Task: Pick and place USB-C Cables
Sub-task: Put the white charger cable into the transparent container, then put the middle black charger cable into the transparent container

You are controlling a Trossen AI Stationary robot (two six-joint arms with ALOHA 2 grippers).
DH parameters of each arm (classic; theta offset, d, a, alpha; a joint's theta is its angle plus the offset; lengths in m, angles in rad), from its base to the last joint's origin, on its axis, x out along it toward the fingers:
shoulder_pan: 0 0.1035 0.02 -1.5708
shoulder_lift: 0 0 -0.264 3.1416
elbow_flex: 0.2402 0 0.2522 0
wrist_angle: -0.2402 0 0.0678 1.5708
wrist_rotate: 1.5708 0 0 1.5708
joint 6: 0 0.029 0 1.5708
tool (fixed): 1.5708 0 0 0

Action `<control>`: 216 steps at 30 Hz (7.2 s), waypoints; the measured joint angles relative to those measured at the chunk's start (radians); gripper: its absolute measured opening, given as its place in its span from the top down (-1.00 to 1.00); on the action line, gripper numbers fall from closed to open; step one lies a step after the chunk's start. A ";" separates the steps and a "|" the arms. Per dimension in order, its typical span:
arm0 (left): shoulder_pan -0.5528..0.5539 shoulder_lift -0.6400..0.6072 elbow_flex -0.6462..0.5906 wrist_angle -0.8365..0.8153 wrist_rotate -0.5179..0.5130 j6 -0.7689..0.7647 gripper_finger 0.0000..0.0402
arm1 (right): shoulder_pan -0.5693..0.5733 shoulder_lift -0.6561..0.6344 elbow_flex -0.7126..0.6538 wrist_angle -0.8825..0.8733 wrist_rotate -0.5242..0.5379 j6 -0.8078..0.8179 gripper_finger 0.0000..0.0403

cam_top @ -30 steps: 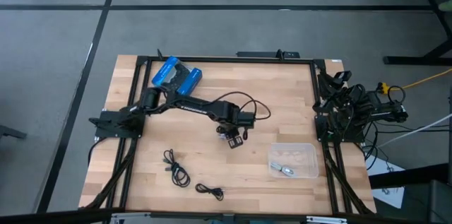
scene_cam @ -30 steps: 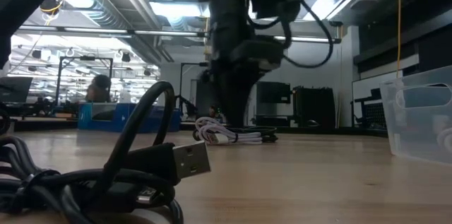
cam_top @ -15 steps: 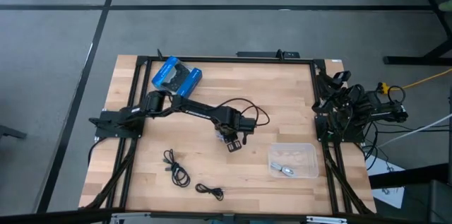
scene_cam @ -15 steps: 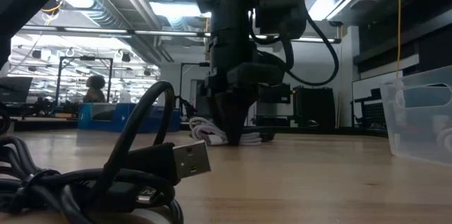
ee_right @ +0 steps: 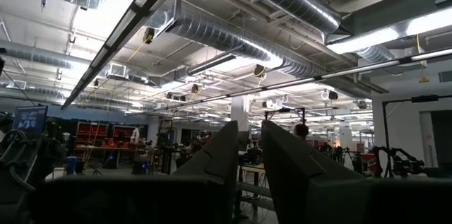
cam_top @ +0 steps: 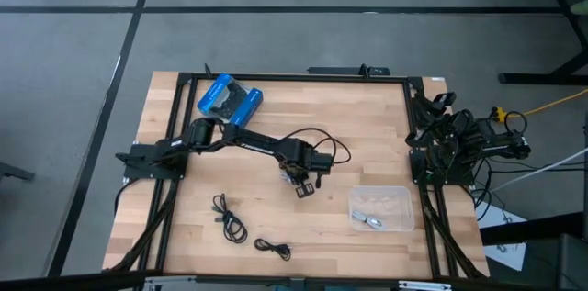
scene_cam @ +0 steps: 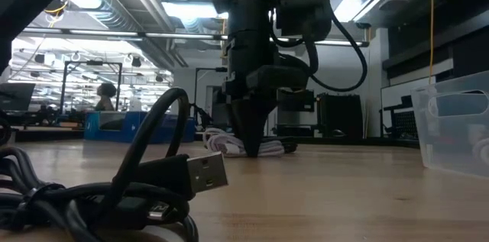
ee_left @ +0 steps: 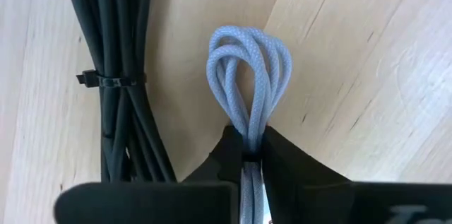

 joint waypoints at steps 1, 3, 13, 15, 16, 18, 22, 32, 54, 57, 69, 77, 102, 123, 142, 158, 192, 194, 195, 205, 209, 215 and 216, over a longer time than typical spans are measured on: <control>0.000 0.000 0.000 0.000 0.000 0.000 0.89 | 0.000 0.000 0.000 0.000 0.000 0.000 0.66; 0.000 0.000 -0.001 0.000 0.000 0.001 0.89 | 0.000 0.000 0.000 0.000 0.000 0.000 0.66; -0.024 -0.075 0.066 0.001 -0.063 0.030 0.89 | 0.000 0.000 0.000 -0.008 -0.003 0.000 0.66; -0.033 -0.077 0.100 0.025 -0.064 0.059 0.89 | 0.000 0.000 0.000 -0.012 -0.002 0.000 0.66; -0.036 -0.074 0.111 0.041 -0.064 0.080 0.89 | 0.000 0.001 0.000 -0.013 -0.003 0.000 0.66; -0.041 -0.073 0.121 0.097 -0.064 0.111 0.89 | 0.000 0.001 0.000 -0.014 -0.002 0.000 0.66; -0.040 -0.073 0.125 0.226 -0.059 0.132 0.89 | 0.000 0.001 0.000 -0.017 -0.002 0.000 0.66; -0.036 -0.074 0.125 0.447 -0.030 0.191 0.89 | 0.000 0.001 0.000 -0.019 -0.002 0.000 0.66; -0.037 -0.032 0.128 0.978 0.092 0.263 0.89 | 0.000 0.001 0.000 -0.019 0.002 0.000 0.66; -0.051 -0.013 0.128 1.023 0.096 0.263 0.89 | 0.000 0.001 0.000 -0.019 0.002 0.000 0.66; -0.097 0.081 0.129 1.164 0.130 0.231 0.90 | 0.000 0.000 0.000 -0.039 0.085 0.000 0.66; -0.103 0.120 0.127 1.174 0.138 0.228 0.90 | 0.000 0.000 0.000 -0.044 0.089 -0.002 0.66; -0.117 0.127 0.128 1.218 0.096 0.297 0.49 | 0.000 0.000 0.000 -0.064 0.089 -0.002 0.66; -0.063 0.126 0.128 1.260 0.199 0.188 0.26 | 0.000 0.001 0.000 -0.064 0.088 -0.002 0.66; -0.041 0.126 0.128 1.239 0.250 0.104 0.14 | 0.000 0.001 0.000 -0.064 0.087 -0.002 0.66; 0.080 0.124 0.128 1.227 0.662 -0.090 0.15 | 0.000 0.001 0.000 -0.077 0.087 -0.002 0.66; 0.287 -0.022 0.478 0.495 0.638 0.185 0.17 | 0.000 0.001 0.000 -0.084 0.117 -0.003 0.66; 0.279 -0.031 0.557 0.220 0.365 0.325 0.17 | 0.000 0.001 0.000 -0.088 0.127 -0.003 0.66; 0.269 -0.039 0.569 0.126 0.228 0.364 0.17 | 0.000 0.001 0.000 -0.092 0.137 -0.004 0.66; 0.182 -0.179 0.500 -0.386 -0.106 0.258 0.17 | 0.000 0.000 -0.001 -0.105 0.180 -0.003 0.66; 0.155 -0.177 0.489 -0.609 -0.131 0.213 0.17 | 0.001 0.000 -0.001 -0.128 0.211 0.000 0.66; 0.123 -0.179 0.351 -0.622 -0.090 0.228 0.17 | 0.001 0.001 -0.001 -0.143 0.234 0.000 0.66; 0.117 -0.185 0.330 -0.622 -0.068 0.230 0.17 | 0.001 0.001 -0.001 -0.142 0.234 0.000 0.66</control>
